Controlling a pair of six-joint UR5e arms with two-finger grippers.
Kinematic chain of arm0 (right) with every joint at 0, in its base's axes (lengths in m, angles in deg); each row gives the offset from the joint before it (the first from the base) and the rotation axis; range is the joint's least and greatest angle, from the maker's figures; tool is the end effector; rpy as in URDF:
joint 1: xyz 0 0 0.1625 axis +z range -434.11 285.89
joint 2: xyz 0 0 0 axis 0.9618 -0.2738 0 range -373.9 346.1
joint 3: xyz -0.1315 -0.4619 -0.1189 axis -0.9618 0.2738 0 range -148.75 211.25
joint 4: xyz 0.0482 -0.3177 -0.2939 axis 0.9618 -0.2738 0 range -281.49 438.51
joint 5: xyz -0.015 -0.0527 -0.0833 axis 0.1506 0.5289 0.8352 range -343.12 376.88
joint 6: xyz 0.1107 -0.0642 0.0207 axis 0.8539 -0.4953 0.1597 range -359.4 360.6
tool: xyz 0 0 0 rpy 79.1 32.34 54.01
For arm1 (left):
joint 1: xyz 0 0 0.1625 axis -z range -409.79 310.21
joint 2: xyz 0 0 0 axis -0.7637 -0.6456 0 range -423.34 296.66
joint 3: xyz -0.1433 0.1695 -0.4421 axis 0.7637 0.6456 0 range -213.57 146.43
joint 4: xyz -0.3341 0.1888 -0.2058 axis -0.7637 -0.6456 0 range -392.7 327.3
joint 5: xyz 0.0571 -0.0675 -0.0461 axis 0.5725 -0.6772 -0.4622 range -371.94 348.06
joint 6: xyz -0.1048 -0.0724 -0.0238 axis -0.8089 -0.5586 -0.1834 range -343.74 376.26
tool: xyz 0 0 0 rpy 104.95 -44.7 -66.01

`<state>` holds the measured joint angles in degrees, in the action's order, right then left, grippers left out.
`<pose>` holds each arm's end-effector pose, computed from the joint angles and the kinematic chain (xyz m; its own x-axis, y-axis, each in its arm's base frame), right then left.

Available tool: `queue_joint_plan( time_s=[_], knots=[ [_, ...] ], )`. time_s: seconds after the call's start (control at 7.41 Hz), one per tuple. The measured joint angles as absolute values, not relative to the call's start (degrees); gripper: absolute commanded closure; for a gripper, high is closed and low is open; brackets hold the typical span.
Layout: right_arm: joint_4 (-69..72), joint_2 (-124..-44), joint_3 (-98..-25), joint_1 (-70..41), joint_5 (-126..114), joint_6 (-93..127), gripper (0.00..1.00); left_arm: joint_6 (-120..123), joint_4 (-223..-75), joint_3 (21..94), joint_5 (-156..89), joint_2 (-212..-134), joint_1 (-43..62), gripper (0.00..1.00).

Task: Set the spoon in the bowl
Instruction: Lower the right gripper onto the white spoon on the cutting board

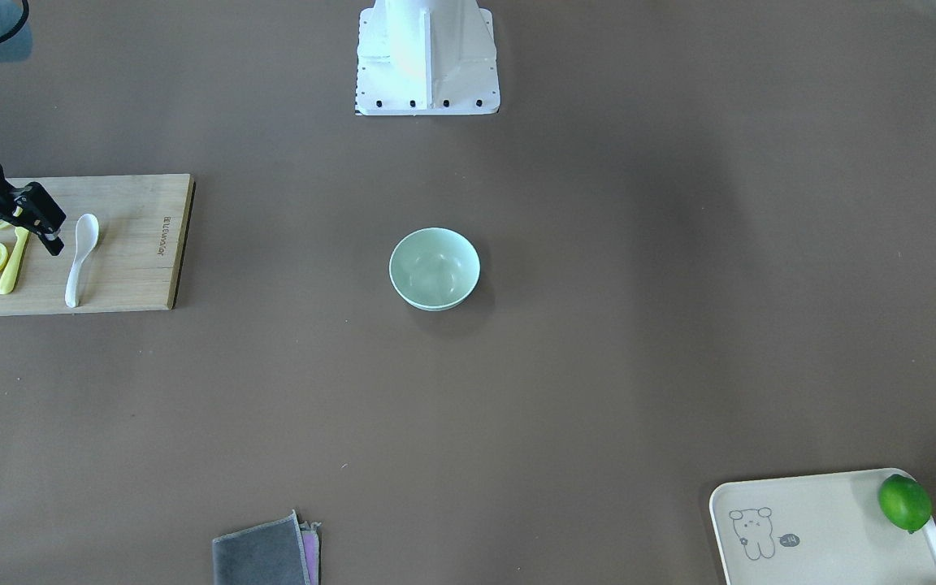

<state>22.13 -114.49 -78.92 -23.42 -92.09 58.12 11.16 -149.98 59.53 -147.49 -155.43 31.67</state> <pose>-0.2300 -0.4249 0.6009 0.7069 0.0616 0.7047 -0.2502 0.9536 0.1676 0.0434 -0.5636 0.6423 0.6442 0.4068 -0.6477 -0.0683 0.8740 0.4811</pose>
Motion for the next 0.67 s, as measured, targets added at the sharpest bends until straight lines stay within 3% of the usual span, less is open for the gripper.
queue_joint_plan(
  time_s=[0.13, 0.67],
  knots=[
    [23.6, -114.6, -77.6, -26.0, -89.7, 59.8, 0.05, 12.6, -150.0, 58.9, -147.6, -155.3, 32.5, 0.01],
    [32.3, -114.6, -70.9, -31.9, -83.1, 64.5, 0.27, 13.0, -150.4, 58.6, -147.7, -155.1, 32.9, 0.01]
  ],
)
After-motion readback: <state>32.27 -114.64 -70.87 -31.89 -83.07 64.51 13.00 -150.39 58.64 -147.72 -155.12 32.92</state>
